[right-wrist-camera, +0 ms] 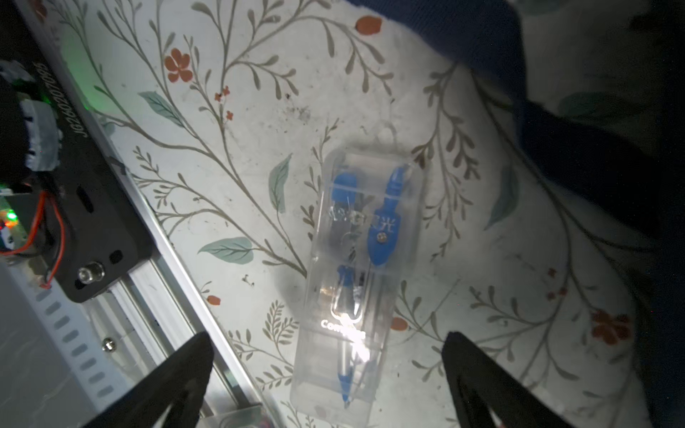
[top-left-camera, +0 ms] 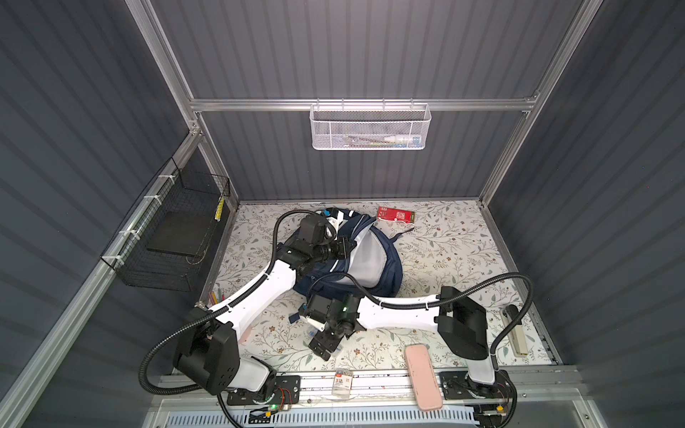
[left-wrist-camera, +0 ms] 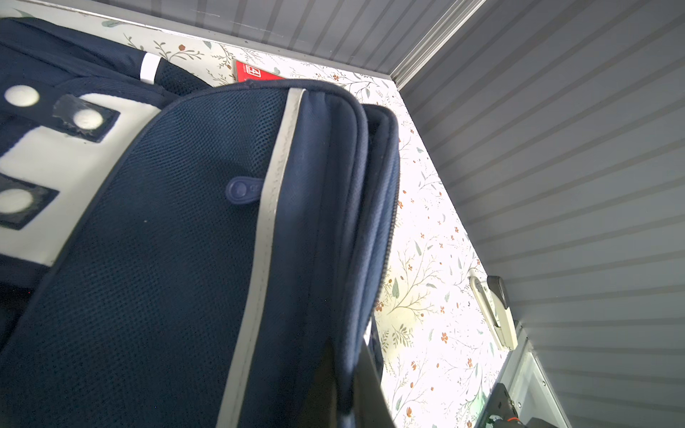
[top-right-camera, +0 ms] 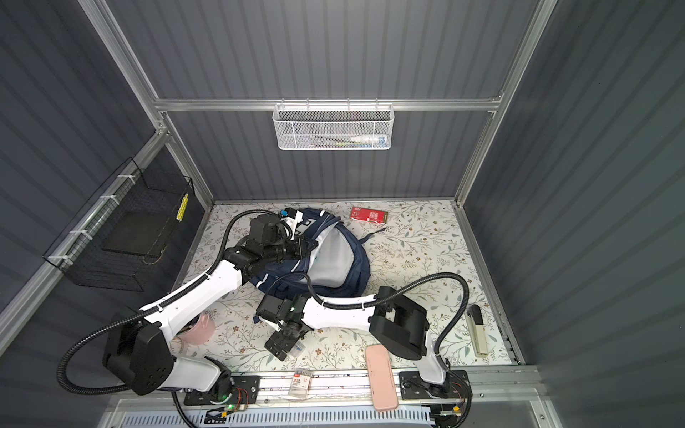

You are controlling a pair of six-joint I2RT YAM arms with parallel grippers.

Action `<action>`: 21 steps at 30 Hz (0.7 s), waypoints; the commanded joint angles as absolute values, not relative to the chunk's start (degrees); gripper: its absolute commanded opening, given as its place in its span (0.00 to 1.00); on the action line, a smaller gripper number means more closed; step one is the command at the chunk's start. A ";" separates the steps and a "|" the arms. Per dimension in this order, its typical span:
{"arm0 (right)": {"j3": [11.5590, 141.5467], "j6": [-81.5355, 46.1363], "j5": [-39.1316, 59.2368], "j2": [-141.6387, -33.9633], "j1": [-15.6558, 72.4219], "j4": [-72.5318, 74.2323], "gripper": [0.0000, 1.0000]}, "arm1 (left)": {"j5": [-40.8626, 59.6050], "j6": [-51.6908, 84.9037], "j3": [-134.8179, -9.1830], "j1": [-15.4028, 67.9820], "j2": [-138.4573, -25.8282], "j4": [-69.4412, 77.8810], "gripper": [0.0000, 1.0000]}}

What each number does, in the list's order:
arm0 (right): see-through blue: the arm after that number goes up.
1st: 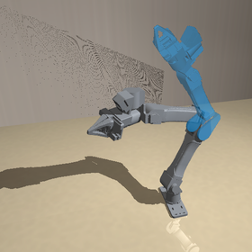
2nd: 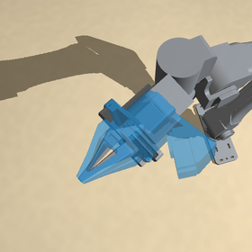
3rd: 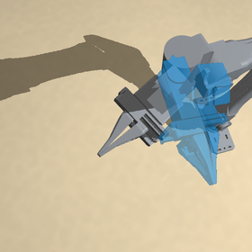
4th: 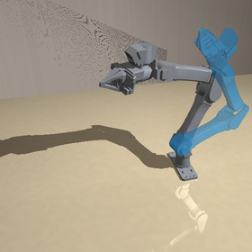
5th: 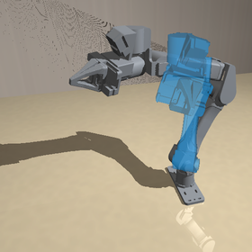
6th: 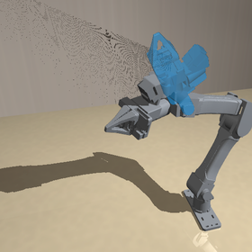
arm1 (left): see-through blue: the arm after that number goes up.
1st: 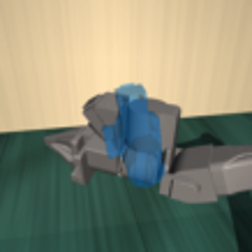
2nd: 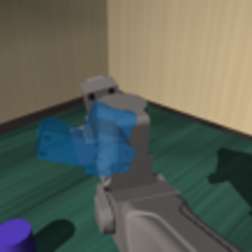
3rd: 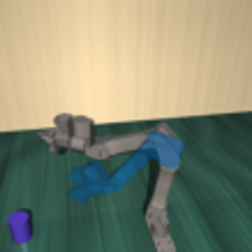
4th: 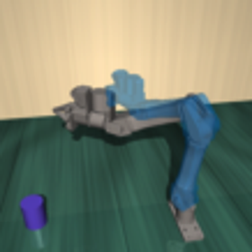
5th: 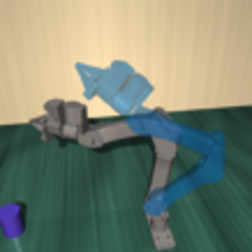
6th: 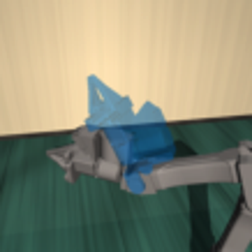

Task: Pack the student bag
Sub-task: 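Grasp the clear compass case with the right gripper and lift it toward the backpack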

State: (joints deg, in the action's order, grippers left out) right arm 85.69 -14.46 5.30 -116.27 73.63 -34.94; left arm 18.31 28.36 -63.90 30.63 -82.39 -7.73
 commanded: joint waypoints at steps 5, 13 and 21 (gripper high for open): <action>88.64 -12.50 -0.43 -119.65 74.18 -39.28 0.91 | 16.51 28.76 -65.35 29.61 -82.49 -9.14 0.00; 89.19 -12.57 -0.66 -122.28 74.16 -39.55 0.79 | 16.79 28.78 -65.50 29.62 -82.55 -8.96 0.00; 88.74 -13.35 -3.83 -121.46 74.18 -39.04 0.49 | 16.98 28.78 -65.74 29.62 -82.45 -9.23 0.00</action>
